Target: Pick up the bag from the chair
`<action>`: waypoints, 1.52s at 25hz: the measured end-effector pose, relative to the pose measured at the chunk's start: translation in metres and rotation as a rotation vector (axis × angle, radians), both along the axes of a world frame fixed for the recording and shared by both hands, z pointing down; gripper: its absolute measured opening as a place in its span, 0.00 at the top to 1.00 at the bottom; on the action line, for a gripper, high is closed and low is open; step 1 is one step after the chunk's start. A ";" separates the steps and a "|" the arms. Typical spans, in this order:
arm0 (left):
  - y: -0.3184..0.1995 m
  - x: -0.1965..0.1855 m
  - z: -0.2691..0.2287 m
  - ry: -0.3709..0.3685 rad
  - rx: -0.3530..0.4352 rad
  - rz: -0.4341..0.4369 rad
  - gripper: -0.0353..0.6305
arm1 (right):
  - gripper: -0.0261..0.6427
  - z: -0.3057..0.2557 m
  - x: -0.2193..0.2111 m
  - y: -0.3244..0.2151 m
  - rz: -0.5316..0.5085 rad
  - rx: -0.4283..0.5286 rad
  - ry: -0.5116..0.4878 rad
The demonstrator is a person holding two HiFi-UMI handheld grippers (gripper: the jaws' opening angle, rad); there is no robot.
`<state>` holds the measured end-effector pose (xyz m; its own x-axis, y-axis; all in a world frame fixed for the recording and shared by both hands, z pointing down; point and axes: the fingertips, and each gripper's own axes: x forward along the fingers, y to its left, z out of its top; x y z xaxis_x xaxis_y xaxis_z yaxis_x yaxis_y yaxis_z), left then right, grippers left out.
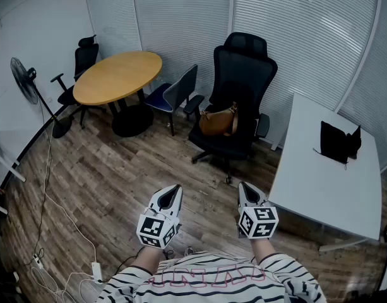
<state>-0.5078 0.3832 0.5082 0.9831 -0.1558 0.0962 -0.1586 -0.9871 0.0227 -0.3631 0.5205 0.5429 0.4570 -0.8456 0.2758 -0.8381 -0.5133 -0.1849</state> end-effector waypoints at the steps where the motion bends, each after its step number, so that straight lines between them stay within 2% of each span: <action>1: -0.004 -0.001 0.000 -0.005 0.001 0.004 0.91 | 0.92 0.000 -0.001 -0.003 0.005 0.002 -0.002; 6: -0.018 -0.007 -0.006 0.007 0.003 0.050 0.91 | 0.92 -0.005 -0.011 -0.016 0.015 0.039 -0.005; 9: -0.026 -0.009 -0.005 0.018 -0.020 0.103 0.91 | 0.92 -0.005 -0.017 -0.025 0.025 0.092 -0.032; 13: -0.030 -0.011 0.015 -0.012 -0.074 0.139 0.90 | 0.90 0.008 -0.023 -0.024 0.053 0.083 -0.051; 14: -0.030 -0.010 0.020 -0.019 -0.091 0.145 0.88 | 0.86 0.012 -0.022 -0.024 0.056 0.077 -0.061; 16: -0.030 -0.004 0.028 -0.034 -0.119 0.163 0.66 | 0.70 0.020 -0.020 -0.025 0.057 0.061 -0.084; 22: -0.049 0.018 0.042 -0.070 -0.143 0.160 0.64 | 0.69 0.029 0.006 -0.039 0.068 0.044 -0.114; 28: -0.071 0.062 0.041 -0.078 -0.137 0.157 0.64 | 0.68 0.033 0.056 -0.053 0.084 0.041 -0.135; 38: -0.106 0.170 0.044 -0.061 -0.130 0.154 0.64 | 0.68 0.044 0.148 -0.087 0.081 0.054 -0.158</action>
<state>-0.3379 0.2772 0.5525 0.9860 0.0130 0.1660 -0.0115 -0.9892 0.1460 -0.2147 0.4338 0.5866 0.4785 -0.8235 0.3049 -0.7530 -0.5634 -0.3400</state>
